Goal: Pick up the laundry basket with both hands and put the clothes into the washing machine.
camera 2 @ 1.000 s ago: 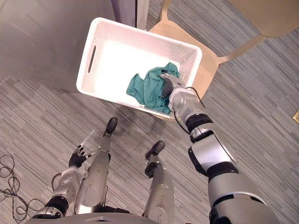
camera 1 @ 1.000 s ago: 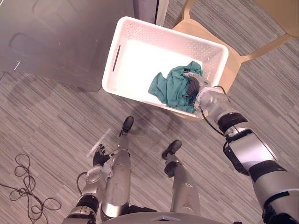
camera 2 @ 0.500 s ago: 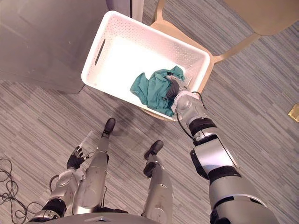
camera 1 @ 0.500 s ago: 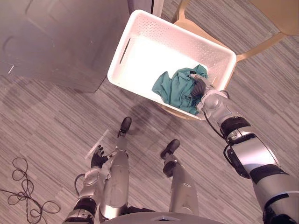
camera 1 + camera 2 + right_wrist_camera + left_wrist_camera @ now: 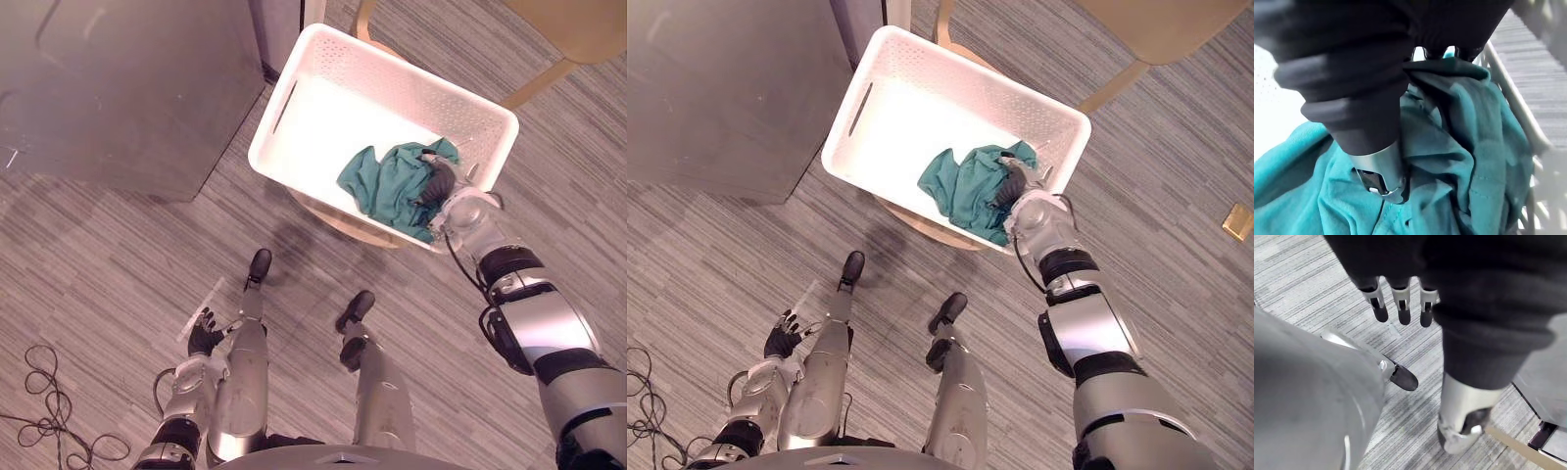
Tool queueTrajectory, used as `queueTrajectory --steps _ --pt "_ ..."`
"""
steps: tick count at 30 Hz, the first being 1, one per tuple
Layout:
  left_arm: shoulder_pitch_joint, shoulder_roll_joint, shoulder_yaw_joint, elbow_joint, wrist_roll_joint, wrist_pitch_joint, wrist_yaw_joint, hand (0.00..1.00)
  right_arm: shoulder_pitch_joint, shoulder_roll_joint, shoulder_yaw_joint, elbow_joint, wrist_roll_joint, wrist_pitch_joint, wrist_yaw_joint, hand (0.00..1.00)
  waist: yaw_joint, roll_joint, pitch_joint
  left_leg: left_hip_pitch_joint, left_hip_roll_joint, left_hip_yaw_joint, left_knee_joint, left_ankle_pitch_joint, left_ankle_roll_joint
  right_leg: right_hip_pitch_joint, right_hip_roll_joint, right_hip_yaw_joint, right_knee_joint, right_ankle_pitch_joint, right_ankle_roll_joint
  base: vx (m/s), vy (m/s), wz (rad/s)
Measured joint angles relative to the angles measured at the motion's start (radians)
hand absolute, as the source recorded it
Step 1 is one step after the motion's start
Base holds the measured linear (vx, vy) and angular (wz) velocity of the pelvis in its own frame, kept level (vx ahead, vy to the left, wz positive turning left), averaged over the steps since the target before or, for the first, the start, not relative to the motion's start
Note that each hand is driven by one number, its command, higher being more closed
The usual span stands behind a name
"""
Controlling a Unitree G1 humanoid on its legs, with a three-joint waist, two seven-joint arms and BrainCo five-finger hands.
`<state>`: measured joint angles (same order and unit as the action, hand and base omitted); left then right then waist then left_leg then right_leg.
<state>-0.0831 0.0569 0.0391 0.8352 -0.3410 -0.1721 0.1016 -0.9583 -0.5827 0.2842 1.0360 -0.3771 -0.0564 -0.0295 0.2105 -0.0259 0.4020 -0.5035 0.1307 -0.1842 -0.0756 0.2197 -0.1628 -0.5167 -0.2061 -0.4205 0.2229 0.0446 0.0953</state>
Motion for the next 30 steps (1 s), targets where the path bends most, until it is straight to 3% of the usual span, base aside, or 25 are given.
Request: queueTrajectory --steps 3,8,14,16,21,27,28,30 --pt "0.002 0.0 0.0 0.001 -0.007 0.0 0.001 0.0 0.0 -0.01 -0.071 0.0 0.152 0.014 -0.01 1.0 -0.009 -0.001 0.001 0.019 0.003 0.015 0.0 0.0 0.0 0.015 0.004 0.009 -0.013 0.01 -0.001 -0.03 -0.054 -0.1" --pt "0.007 0.001 0.009 0.002 -0.01 -0.003 0.004 0.0 -0.006 -0.017 -0.284 -0.079 0.465 0.012 -0.108 1.0 -0.032 -0.001 0.001 0.036 0.006 0.041 -0.001 0.001 0.005 0.038 0.016 0.025 -0.057 0.042 -0.002 -0.05 -0.044 -0.11" --pt "0.019 0.0 0.036 0.008 -0.009 -0.004 0.025 0.0 -0.033 -0.009 -0.401 -0.13 0.663 -0.016 -0.149 1.0 -0.051 -0.001 0.001 0.064 0.008 0.047 -0.001 0.002 0.007 0.079 0.025 0.027 -0.095 0.064 -0.001 -0.03 -0.048 -0.03" --pt "0.021 0.001 0.038 0.013 -0.009 -0.004 0.027 0.0 -0.05 0.004 -0.419 -0.179 0.751 -0.05 -0.153 1.0 -0.056 -0.001 0.001 0.072 0.009 0.049 -0.001 0.002 0.007 0.09 0.03 0.029 -0.106 0.071 -0.002 -0.03 -0.051 -0.03" --pt "0.023 0.003 0.04 0.026 -0.009 -0.004 0.028 0.0 -0.079 0.065 -0.452 -0.201 0.857 -0.073 -0.152 1.0 -0.058 -0.001 0.001 0.088 0.013 0.052 -0.001 0.002 0.007 0.105 0.036 0.034 -0.112 0.077 -0.004 -0.03 -0.061 -0.03" --pt "0.024 0.003 0.048 0.045 -0.009 -0.003 0.036 0.0 -0.077 0.092 -0.453 -0.26 0.891 -0.076 -0.153 1.0 -0.061 -0.001 0.001 0.106 0.013 0.057 -0.001 0.004 0.008 0.121 0.037 0.041 -0.116 0.082 -0.004 -0.02 -0.058 -0.02" --pt "0.025 0.003 0.052 0.048 -0.008 -0.004 0.039 0.0 -0.078 0.103 -0.452 -0.288 0.89 -0.084 -0.153 0.0 -0.065 0.0 0.0 0.114 0.013 0.06 -0.001 0.004 0.008 0.129 0.039 0.045 -0.122 0.085 -0.003 -0.01 -0.041 -0.04" --pt "0.025 0.002 0.063 0.05 -0.007 -0.004 0.039 0.0 -0.078 0.104 -0.447 -0.317 0.887 -0.092 -0.151 0.0 -0.065 0.0 0.0 0.118 0.012 0.064 -0.001 0.003 0.01 0.134 0.04 0.05 -0.129 0.087 -0.004 -0.03 -0.049 -0.05"
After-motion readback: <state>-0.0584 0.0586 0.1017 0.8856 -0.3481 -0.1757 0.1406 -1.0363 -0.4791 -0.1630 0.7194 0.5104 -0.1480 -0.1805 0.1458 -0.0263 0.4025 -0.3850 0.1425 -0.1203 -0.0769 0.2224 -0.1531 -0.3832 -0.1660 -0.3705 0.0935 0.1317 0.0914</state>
